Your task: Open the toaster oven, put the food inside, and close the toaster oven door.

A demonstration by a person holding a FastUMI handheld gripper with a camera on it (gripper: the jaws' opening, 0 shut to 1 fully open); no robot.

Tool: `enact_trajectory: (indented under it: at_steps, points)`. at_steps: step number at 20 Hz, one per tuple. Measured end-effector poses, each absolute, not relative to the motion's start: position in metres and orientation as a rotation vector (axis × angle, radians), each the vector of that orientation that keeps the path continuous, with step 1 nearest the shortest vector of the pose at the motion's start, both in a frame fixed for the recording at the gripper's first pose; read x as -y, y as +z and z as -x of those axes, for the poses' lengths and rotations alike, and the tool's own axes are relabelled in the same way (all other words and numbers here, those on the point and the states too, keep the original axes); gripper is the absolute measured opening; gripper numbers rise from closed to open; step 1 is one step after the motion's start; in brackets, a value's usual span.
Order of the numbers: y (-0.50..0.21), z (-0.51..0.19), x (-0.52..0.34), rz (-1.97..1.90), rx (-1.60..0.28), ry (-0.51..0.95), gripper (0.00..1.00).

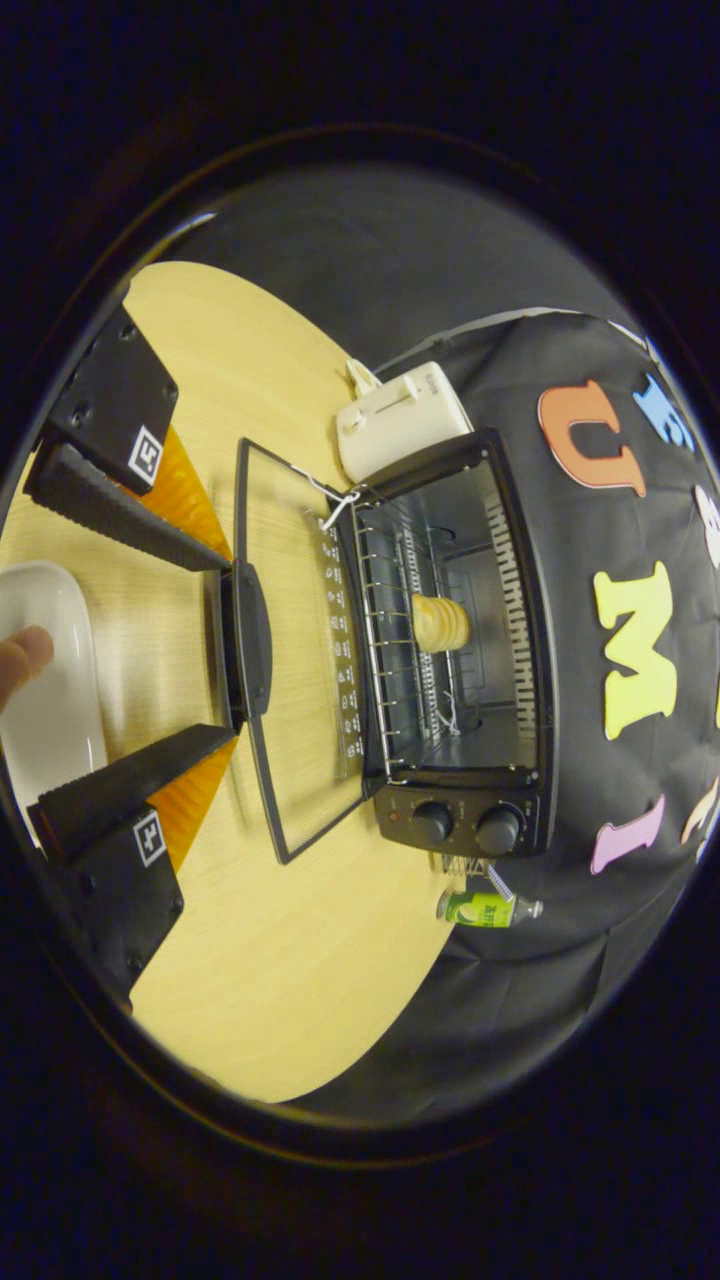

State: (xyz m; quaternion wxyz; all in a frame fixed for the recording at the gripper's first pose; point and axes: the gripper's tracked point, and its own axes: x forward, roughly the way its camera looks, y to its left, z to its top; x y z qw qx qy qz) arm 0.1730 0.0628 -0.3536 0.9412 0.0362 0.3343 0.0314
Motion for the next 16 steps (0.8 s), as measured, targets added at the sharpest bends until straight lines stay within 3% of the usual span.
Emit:
enact_trajectory:
  at_steps: [16]
  points:
    - [-0.358,-0.185,-0.067,-0.024,-0.689,-0.004,1.0]
